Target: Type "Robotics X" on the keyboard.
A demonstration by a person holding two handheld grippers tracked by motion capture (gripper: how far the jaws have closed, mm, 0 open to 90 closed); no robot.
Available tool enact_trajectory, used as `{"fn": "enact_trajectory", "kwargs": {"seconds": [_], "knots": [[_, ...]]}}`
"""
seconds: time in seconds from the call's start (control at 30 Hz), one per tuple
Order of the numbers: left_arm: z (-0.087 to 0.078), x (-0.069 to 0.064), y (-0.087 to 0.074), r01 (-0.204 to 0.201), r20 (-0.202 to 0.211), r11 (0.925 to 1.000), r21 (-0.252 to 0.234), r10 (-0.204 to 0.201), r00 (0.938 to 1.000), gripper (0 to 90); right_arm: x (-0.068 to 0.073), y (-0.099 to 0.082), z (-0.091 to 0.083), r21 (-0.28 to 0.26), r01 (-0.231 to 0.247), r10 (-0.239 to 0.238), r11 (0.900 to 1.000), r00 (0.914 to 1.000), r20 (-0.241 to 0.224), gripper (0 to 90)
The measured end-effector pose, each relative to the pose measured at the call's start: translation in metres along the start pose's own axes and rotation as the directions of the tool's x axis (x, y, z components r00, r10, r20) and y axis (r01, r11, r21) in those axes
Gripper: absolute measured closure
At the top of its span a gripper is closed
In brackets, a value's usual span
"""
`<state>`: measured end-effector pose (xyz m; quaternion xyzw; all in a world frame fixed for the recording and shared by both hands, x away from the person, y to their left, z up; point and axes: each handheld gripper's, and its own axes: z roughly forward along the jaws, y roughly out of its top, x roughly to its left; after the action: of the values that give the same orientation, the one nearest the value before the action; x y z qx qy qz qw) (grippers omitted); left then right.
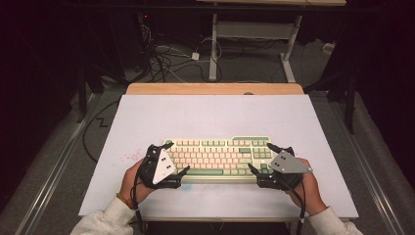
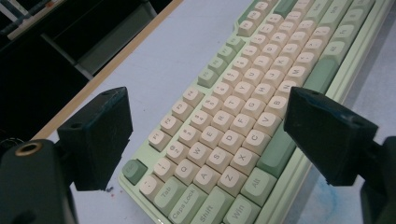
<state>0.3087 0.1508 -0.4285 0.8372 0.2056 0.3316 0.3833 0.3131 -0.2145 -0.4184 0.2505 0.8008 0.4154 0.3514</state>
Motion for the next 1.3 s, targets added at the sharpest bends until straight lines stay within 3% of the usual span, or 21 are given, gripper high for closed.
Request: {"fn": "enact_trajectory", "kwargs": {"seconds": [0.4,1.3], "knots": [[-0.01,0.0,-0.009,-0.004,0.008,1.0,0.005,0.004,1.0,14.9,0.0,-0.004,-0.007,0.008,0.008,-0.008,0.9999,1.0,-0.001,16.7],[-0.025,0.0,-0.031,0.0,-0.016,0.9997,0.026,0.001,0.9999,14.9,-0.009,-0.021,-0.028,0.009,-0.006,0.006,0.9999,0.9995,0.033,16.5]]}}
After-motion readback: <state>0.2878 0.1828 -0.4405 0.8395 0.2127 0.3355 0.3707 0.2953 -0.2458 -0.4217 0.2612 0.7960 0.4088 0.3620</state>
